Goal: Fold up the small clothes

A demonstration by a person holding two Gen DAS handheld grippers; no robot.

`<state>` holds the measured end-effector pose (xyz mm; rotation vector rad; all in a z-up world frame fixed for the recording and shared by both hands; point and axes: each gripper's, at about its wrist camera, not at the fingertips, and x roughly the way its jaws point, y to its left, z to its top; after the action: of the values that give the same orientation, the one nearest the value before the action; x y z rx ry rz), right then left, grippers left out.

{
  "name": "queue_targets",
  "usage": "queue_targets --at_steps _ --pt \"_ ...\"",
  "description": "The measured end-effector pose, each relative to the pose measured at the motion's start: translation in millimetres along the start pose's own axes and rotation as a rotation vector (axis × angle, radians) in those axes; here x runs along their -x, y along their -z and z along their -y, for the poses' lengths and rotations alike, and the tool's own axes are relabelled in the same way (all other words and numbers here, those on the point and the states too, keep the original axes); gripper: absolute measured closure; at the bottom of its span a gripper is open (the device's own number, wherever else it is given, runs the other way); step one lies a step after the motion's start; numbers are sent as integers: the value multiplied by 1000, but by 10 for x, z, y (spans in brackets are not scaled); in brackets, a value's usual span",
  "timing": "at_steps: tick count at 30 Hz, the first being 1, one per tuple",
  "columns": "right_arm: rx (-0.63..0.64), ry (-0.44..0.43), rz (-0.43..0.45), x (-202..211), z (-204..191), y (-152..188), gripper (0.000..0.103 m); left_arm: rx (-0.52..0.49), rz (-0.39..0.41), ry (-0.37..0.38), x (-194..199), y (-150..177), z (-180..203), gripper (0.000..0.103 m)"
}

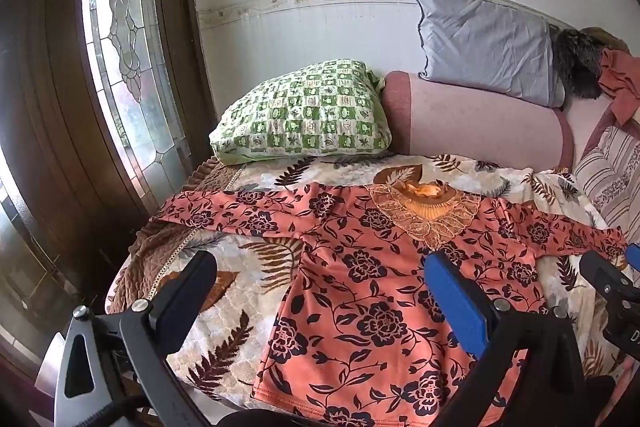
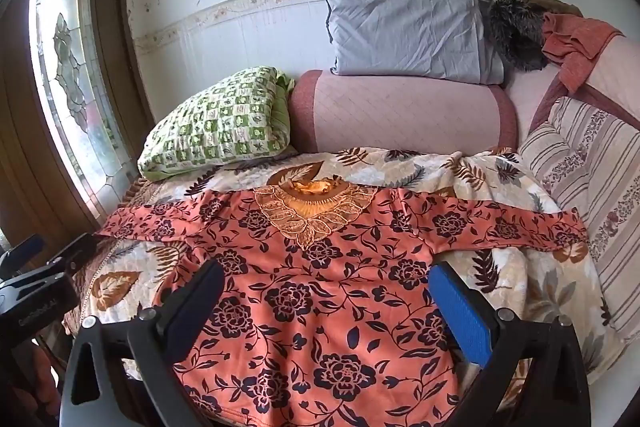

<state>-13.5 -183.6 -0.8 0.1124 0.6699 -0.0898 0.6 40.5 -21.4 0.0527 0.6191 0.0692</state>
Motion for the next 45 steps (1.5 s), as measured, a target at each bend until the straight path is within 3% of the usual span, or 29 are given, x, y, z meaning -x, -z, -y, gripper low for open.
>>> queue_targets --at_steps 16,25,29,32,37,41,45 --pt "29 48 -3 -142 59 -11 0 -51 -30 5 -163 -71 260 0" --pt "-3 59 -29 -404 263 -73 0 -89 -59 4 -498 -179 520 0" --pt "-52 53 -35 -593 459 -77 0 -62 -100 67 -778 -287 617 0" --pt "-118 36 -80 -806 710 -34 0 16 -193 162 -1210 -396 642 0" --pt "-298 37 -81 -1174 1479 88 0 15 -373 31 -1901 -306 801 0" --pt "-540 56 -38 -1517 2372 263 0 -51 -239 83 -1905 -137 1000 0" --pt "-873 50 -28 -1842 3477 499 0 9 -78 191 -1960 -157 1089 0"
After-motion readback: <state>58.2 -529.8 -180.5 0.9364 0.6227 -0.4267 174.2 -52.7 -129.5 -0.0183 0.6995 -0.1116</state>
